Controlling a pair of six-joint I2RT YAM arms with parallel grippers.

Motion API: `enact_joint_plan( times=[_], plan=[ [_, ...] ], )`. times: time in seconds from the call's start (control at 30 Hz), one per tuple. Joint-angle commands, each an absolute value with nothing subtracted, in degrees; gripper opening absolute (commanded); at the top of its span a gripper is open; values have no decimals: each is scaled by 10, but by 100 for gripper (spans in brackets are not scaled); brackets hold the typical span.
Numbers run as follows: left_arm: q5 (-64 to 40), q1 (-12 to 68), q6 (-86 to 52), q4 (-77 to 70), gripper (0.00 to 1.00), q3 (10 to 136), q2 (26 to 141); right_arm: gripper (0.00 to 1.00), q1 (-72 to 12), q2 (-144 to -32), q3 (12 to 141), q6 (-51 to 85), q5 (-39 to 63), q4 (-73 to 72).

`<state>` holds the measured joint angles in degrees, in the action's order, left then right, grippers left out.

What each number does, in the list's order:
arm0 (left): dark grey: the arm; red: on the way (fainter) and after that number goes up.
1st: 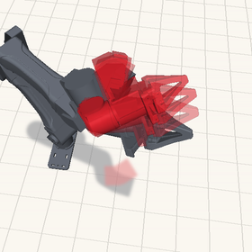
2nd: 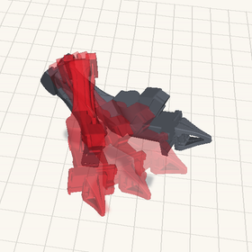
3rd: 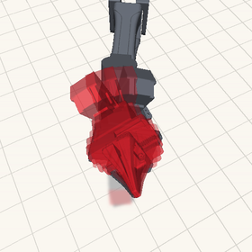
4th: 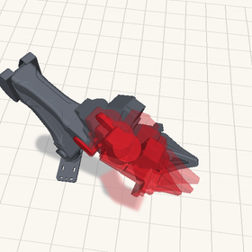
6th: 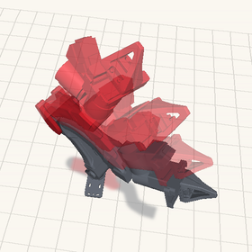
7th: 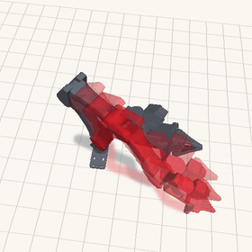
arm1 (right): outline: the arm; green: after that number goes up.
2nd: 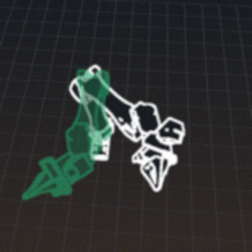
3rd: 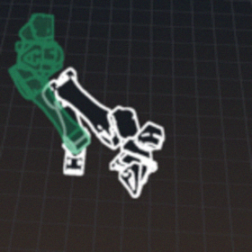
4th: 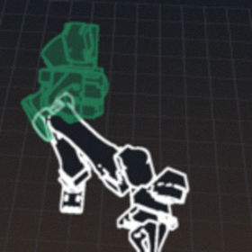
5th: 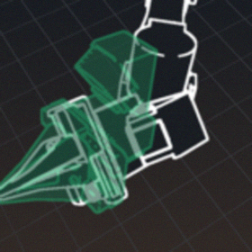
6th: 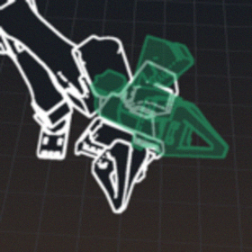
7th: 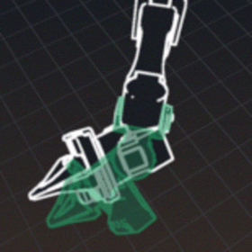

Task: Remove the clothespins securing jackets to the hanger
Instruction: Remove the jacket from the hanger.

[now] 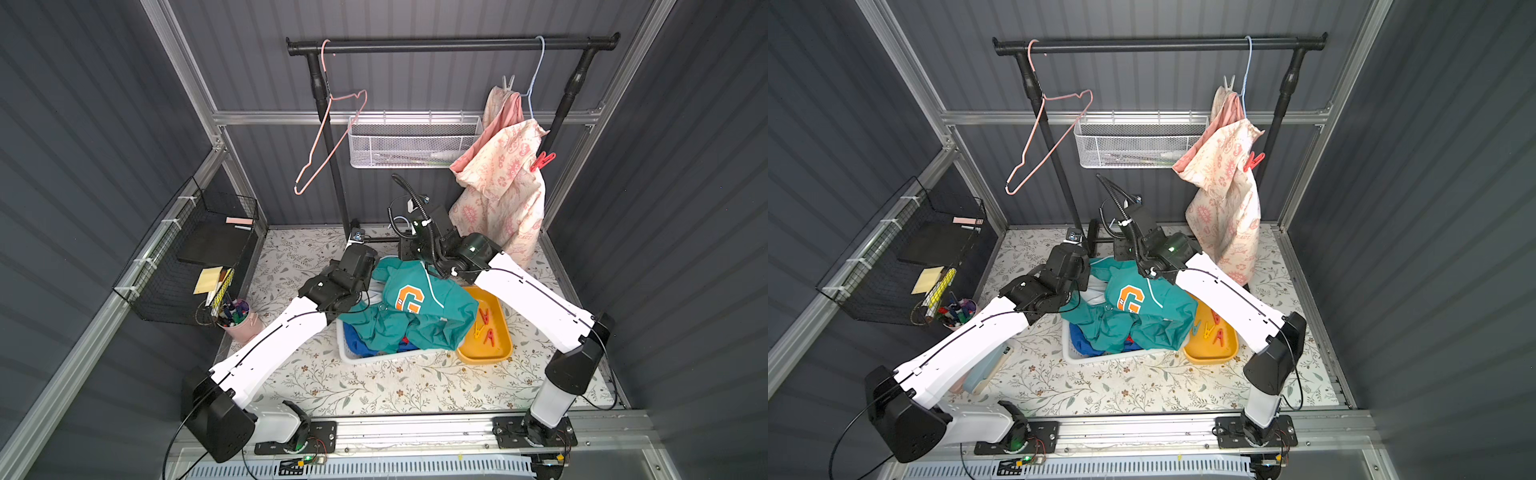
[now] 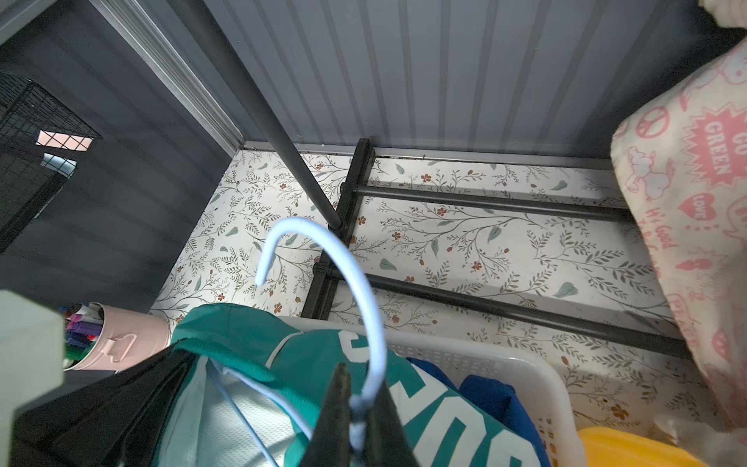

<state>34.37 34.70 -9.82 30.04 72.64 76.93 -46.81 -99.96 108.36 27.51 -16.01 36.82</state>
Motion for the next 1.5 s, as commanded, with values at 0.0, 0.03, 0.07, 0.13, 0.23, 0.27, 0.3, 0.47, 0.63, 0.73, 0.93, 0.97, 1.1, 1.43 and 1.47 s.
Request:
enact_joint_plan(
  times=[0.0,0.03,0.07,0.13,0.23,0.27,0.3,0.47,0.63,0.73,0.93,0.97,1.1,1.43,1.47],
  plan=[
    [346,329,-87,295,0,763,776,0,-469,-963,1056,259,-152,342],
    [347,323,-85,295,0,765,778,0,-469,-955,1043,256,-149,336],
    [342,312,-83,294,0,765,781,0,-469,-944,1029,255,-147,329],
    [326,282,-83,287,0,761,786,0,-468,-925,1003,250,-141,319],
    [282,231,-90,271,0,753,794,0,-453,-895,962,252,-116,300],
    [271,223,-96,270,0,750,797,0,-447,-885,951,255,-108,296],
    [266,218,-100,263,0,742,799,0,-439,-874,939,260,-100,290],
    [202,162,-101,231,0,715,815,0,-398,-821,867,282,-29,231],
    [131,119,-111,204,0,701,825,0,-361,-795,819,311,11,199],
    [89,109,-112,194,0,695,830,0,-350,-789,799,319,28,175],
    [-44,109,-98,135,70,644,741,0,-336,-800,791,332,59,146],
    [-26,109,-98,134,82,638,723,0,-328,-800,789,336,69,141],
    [47,105,-93,182,96,642,704,0,-295,-800,787,345,126,114],
    [-140,105,-13,124,99,686,595,0,-230,-813,786,358,314,55],
    [-158,105,-7,125,98,696,601,0,-227,-814,786,359,324,50]
  ],
)
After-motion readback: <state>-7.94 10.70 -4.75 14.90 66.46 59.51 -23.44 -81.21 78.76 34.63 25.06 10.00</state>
